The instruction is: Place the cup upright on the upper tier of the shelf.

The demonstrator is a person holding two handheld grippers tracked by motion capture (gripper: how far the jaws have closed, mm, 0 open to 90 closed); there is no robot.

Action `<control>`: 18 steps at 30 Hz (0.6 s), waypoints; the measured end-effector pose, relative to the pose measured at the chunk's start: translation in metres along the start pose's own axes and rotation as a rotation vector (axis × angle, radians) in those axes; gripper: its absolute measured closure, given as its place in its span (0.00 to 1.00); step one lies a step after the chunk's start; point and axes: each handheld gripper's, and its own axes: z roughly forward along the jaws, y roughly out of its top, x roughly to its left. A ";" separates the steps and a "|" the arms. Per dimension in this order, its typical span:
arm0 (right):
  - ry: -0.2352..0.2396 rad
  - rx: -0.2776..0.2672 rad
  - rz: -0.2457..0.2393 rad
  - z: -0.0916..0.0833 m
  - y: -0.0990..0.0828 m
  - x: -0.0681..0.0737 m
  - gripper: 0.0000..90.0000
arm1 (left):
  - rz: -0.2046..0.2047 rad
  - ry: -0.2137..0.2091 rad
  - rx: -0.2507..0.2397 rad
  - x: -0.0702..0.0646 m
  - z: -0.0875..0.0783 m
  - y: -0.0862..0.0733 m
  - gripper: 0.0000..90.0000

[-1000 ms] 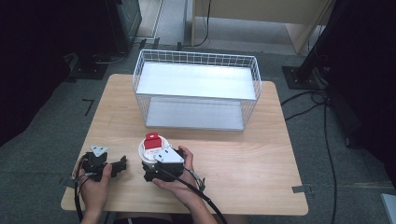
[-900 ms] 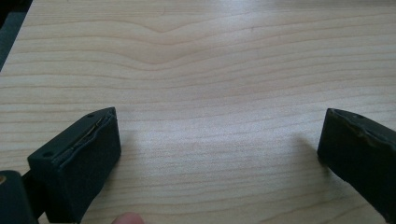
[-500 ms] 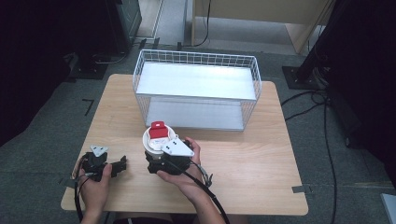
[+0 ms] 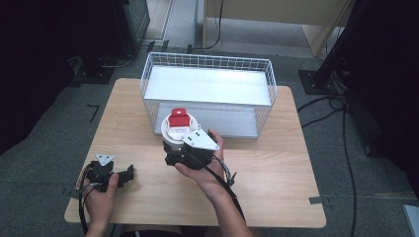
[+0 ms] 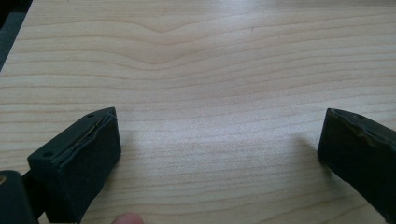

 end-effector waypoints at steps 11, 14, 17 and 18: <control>-0.034 -0.049 0.015 -0.005 0.031 -0.023 0.11 | -0.002 0.000 -0.001 0.000 0.000 0.000 0.00; -0.052 -0.060 0.009 -0.005 0.039 -0.030 0.11 | 0.000 0.000 0.000 0.000 0.000 0.000 0.00; -0.061 -0.068 0.004 -0.005 0.046 -0.034 0.11 | 0.000 0.000 0.000 0.000 0.000 0.000 0.00; -0.067 -0.071 -0.002 -0.005 0.049 -0.036 0.11 | -0.001 0.000 -0.001 0.000 0.000 0.000 0.00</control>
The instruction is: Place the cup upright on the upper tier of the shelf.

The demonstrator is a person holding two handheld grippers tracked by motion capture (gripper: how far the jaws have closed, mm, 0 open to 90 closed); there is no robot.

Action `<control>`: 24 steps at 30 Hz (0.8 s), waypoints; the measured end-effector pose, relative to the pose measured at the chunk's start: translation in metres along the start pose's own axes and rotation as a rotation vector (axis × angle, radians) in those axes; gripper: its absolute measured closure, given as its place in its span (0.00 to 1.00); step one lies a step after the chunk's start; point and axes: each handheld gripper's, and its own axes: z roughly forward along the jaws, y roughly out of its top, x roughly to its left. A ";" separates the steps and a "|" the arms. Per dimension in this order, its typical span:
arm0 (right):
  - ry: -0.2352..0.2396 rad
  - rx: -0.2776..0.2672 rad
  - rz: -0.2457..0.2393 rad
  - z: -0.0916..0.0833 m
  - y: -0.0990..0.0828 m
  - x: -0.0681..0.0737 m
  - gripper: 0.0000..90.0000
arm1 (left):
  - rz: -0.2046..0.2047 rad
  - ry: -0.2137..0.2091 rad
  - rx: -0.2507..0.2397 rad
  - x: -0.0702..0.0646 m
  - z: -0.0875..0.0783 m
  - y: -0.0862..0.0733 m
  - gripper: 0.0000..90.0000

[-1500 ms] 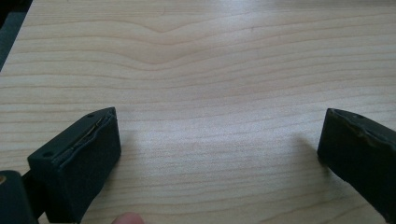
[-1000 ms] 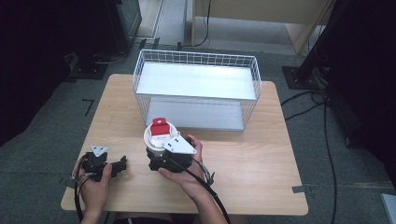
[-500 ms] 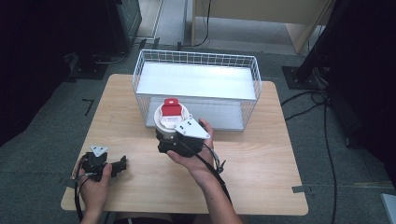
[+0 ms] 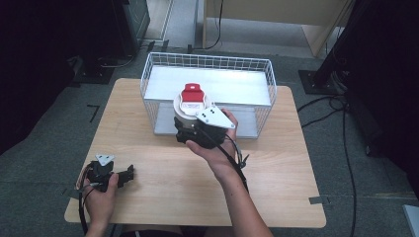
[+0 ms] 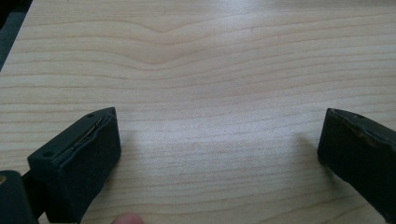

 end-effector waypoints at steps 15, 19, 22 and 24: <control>-0.082 -0.052 0.010 0.005 0.047 -0.044 0.11 | -0.001 0.000 0.000 0.000 0.000 0.000 0.00; -0.119 -0.063 0.017 0.011 0.056 -0.059 0.11 | 0.001 0.000 0.001 0.000 0.000 0.000 0.00; -0.130 -0.067 0.024 0.015 0.058 -0.064 0.11 | 0.000 0.000 0.002 0.000 0.000 0.000 0.00; -0.137 -0.071 0.031 0.020 0.060 -0.069 0.11 | 0.001 0.000 0.003 0.000 0.000 0.000 0.00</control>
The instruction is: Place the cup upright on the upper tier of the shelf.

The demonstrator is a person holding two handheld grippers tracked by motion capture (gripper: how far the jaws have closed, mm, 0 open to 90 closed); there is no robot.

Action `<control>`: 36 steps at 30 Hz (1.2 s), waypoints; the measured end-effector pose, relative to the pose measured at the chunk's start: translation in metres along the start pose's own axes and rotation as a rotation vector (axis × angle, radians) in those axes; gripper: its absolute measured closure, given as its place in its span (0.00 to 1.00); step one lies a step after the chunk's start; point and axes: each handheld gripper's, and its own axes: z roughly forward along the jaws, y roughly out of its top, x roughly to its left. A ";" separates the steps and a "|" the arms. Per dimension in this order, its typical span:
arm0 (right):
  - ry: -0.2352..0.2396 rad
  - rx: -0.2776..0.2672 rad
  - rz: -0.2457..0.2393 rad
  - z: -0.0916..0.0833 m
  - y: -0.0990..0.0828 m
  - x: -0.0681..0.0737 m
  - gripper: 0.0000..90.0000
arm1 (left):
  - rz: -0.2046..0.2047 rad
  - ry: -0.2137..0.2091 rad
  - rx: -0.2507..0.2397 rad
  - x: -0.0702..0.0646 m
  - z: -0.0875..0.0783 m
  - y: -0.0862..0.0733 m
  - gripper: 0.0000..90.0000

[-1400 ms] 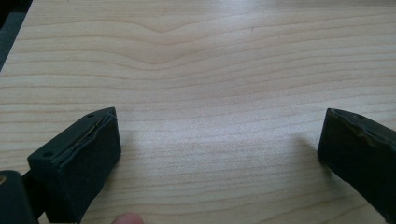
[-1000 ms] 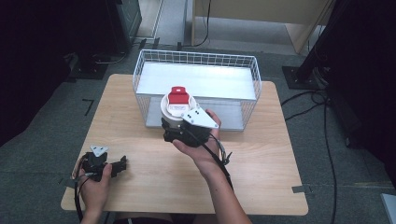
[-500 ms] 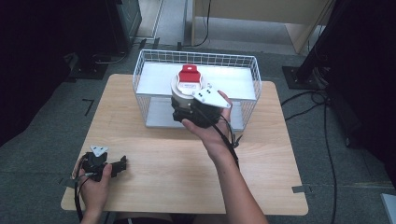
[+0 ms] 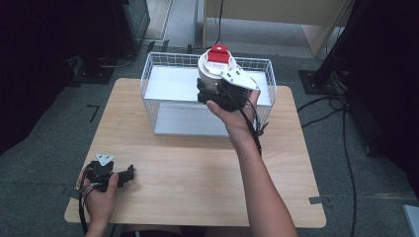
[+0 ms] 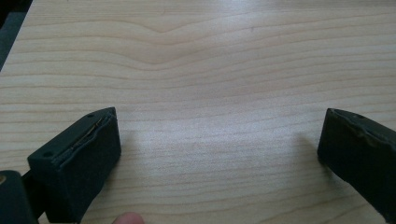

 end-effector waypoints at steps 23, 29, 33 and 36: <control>-0.138 0.053 0.051 0.065 -0.002 -0.046 0.11 | -0.003 0.000 -0.004 0.000 0.000 0.000 0.00; -0.145 0.059 0.057 0.066 -0.004 -0.048 0.10 | -0.002 0.001 -0.004 0.000 0.000 0.000 0.00; -0.140 0.061 0.042 0.065 -0.004 -0.048 0.10 | -0.002 0.000 -0.004 0.000 0.000 0.000 0.00; -0.131 0.064 0.043 0.065 -0.004 -0.049 0.10 | -0.002 0.000 -0.004 0.000 0.000 0.000 0.00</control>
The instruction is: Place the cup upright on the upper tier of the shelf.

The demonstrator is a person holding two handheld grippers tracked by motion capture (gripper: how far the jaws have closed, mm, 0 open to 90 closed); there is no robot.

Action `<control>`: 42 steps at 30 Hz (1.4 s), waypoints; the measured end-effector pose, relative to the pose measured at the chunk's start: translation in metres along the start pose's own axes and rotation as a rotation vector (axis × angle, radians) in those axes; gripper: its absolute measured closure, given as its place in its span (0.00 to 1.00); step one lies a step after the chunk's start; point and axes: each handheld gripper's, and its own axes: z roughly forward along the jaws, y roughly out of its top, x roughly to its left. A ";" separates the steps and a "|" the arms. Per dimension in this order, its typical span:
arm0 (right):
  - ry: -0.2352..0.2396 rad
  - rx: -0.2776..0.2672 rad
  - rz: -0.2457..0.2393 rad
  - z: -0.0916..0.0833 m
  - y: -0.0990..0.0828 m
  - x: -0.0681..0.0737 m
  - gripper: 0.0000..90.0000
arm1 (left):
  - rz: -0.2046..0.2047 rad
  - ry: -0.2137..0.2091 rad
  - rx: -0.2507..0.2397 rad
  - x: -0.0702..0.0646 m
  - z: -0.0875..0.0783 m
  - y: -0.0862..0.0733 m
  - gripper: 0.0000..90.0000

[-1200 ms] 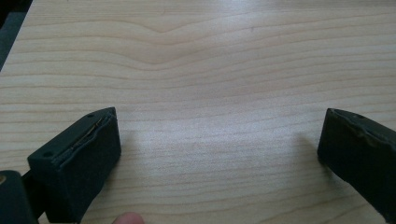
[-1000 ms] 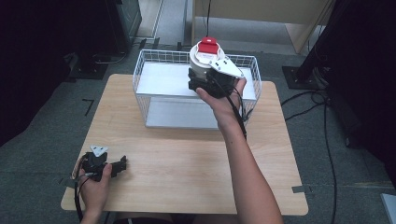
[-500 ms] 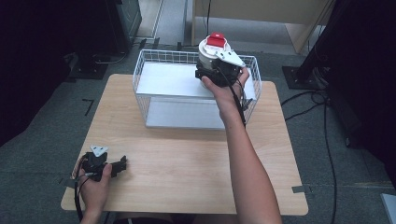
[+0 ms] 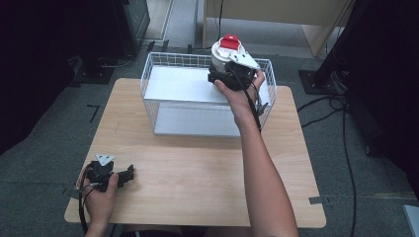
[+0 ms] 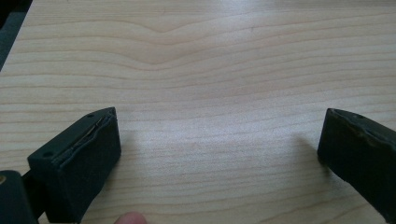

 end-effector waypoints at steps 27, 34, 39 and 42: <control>0.078 0.019 0.066 -0.025 -0.018 -0.025 0.00 | -0.001 0.000 0.000 0.000 0.000 0.000 0.00; 0.067 0.022 0.056 -0.048 -0.035 -0.037 0.00 | 0.001 0.000 0.001 0.000 0.000 0.000 0.00; 0.061 0.017 0.039 -0.069 -0.047 -0.045 0.00 | 0.001 0.000 0.002 0.000 0.000 0.000 0.00; 0.066 0.010 0.042 -0.080 -0.053 -0.048 0.00 | 0.002 0.000 0.001 0.000 0.000 0.000 0.00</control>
